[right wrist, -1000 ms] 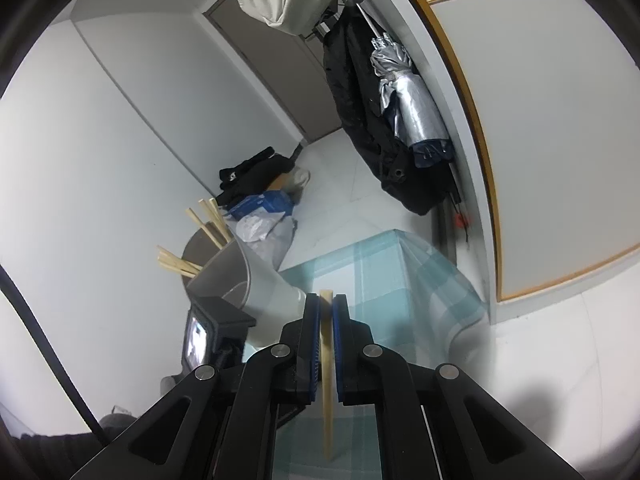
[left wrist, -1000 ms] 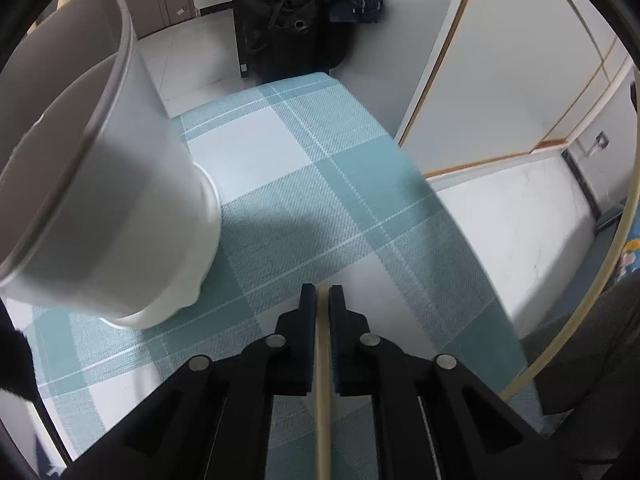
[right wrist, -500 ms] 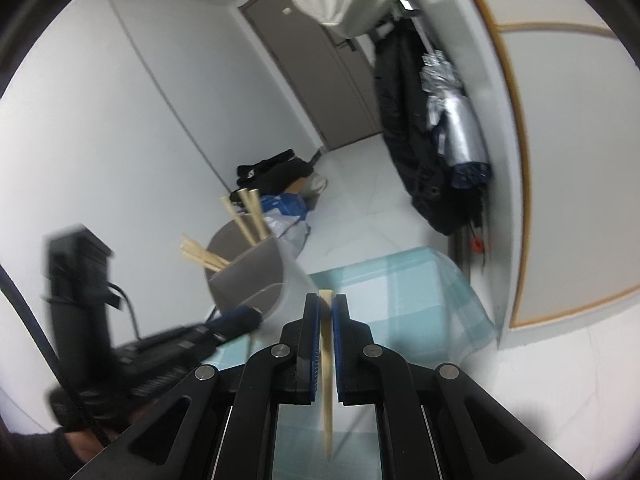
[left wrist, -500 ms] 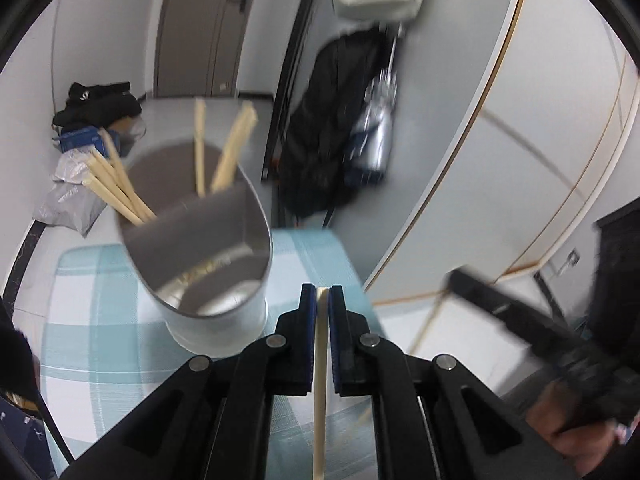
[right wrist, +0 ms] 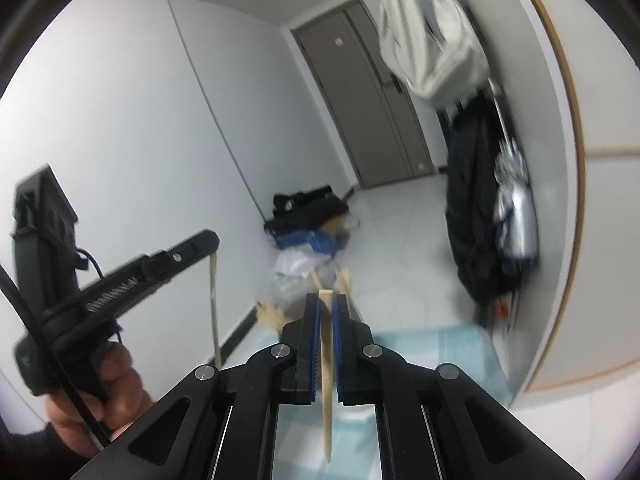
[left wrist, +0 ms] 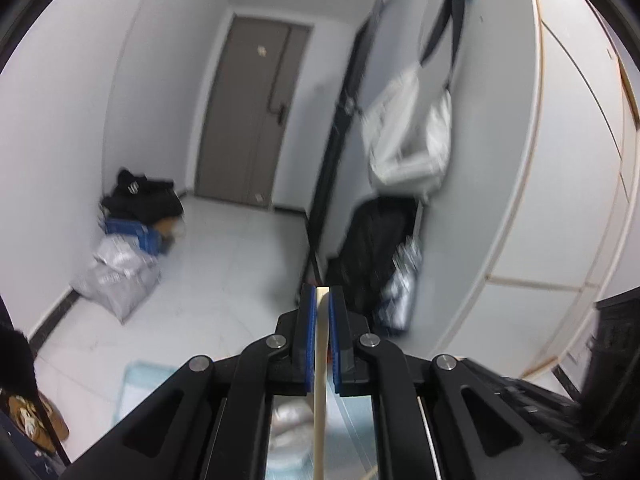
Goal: Organize utensils
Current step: 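Lower both held chopsticks into the holder compartments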
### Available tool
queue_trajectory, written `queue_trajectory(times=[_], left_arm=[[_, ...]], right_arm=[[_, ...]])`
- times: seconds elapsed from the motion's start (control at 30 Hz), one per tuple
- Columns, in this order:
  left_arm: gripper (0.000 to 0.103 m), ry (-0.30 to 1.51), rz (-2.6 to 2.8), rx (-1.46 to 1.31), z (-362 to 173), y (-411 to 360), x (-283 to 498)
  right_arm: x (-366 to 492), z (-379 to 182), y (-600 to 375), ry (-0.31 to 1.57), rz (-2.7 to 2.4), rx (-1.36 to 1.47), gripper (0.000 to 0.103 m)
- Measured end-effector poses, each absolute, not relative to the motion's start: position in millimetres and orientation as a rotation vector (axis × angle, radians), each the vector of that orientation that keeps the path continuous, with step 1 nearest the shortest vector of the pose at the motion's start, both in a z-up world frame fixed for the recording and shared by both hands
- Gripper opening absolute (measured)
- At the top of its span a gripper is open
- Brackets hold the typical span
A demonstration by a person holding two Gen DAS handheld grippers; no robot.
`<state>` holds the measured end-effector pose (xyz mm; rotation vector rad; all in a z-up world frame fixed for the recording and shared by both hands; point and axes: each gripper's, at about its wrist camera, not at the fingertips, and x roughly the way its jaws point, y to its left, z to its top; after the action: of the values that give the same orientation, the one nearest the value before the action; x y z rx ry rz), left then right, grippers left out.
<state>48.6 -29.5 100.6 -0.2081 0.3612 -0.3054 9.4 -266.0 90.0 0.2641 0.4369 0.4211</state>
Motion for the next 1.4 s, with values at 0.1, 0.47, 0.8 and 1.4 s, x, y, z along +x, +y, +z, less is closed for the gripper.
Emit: queue_trajectory(times=[0.1,0.47,0.8,1.4], left_arm=[[0.003,0.298,-0.262,-0.217,107.4,-21.8,61.4],[0.003,0.139,-0.173,-0.249,97.1,-5.3,114.1],[0.003,0.101,-0.151,-0.18,59.2,-14.4,130.6],[0.003,0.162,-0.193,-0.071,43.6,-24.5,114.9]], right_arm=[[20.9,116.9,-261.2,0.388,0.427,0.247,0.006],[99.4,151.8,-237.4,0.308,0.418,0.268,0.006],[153.6,108.0,-227.2,0.376,0.406,0.31,0.006],[150.8,67.6,-228.3,0.429,0.421,0.3,0.006]])
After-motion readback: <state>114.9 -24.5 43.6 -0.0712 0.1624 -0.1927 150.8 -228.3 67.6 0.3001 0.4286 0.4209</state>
